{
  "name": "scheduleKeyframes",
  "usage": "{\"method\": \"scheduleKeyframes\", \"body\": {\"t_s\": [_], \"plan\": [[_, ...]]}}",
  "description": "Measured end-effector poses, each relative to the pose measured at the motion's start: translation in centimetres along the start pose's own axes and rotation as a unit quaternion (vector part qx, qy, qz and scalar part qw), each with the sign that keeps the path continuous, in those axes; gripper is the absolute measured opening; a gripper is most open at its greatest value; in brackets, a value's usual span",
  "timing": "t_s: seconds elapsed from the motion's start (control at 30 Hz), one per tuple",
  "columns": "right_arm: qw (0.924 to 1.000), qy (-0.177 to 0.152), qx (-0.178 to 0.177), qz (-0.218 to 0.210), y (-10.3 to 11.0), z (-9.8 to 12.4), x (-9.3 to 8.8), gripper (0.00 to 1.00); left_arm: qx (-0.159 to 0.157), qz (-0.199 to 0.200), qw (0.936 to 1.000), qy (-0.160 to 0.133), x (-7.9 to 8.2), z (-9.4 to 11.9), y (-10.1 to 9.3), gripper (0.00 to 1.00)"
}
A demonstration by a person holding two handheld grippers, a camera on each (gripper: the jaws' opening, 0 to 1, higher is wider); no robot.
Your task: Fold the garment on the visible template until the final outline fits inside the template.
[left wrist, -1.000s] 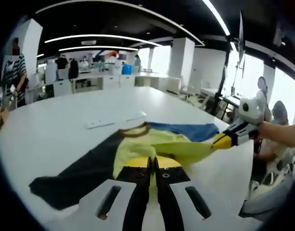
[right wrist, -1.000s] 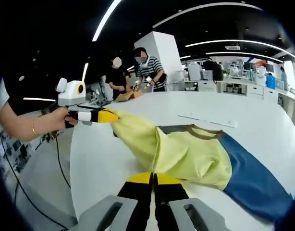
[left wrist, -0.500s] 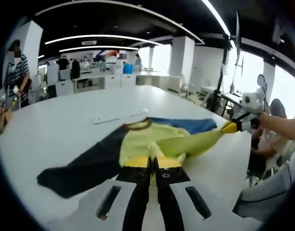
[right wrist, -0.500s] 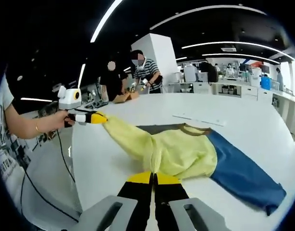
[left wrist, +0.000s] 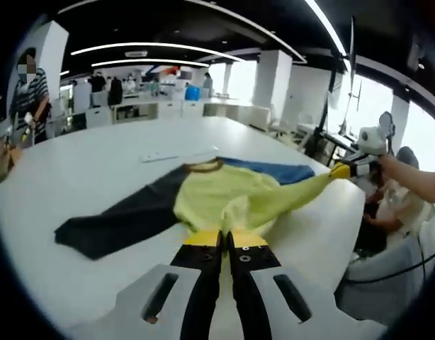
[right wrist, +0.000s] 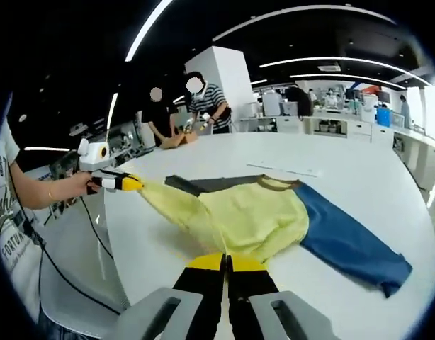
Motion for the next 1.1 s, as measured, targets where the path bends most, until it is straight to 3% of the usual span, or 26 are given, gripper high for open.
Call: {"method": "scheduleKeyframes", "body": {"t_s": [0.67,0.9,1.1], "plan": [[0.9990,0.038,-0.017,-0.013,2.2,2.4,-3.4,0.00,-0.002,-0.023,0.9970,0.073,-5.2,2.0,-1.9,0.01],[0.9977,0.062,-0.025,-0.013,2.5,2.6,-5.4,0.00,0.009,-0.053,0.9928,0.107,-7.0,2.0,-1.5,0.01],[0.9962,0.082,-0.030,-0.006,2.3,2.3,-7.3,0.00,0.018,-0.055,0.9910,0.121,-8.0,1.9,-0.8,0.01]]}}
Point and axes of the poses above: the point that each gripper's makers call its tool centre point, and the gripper's own axes: z roughly backward along the fingers, y roughly to its left, x roughly out of its top, the point moved 9 cm from there along z, roughly backward along the fingers, and after that the axes turned 9 degrees about z, right-handed, at the moved point
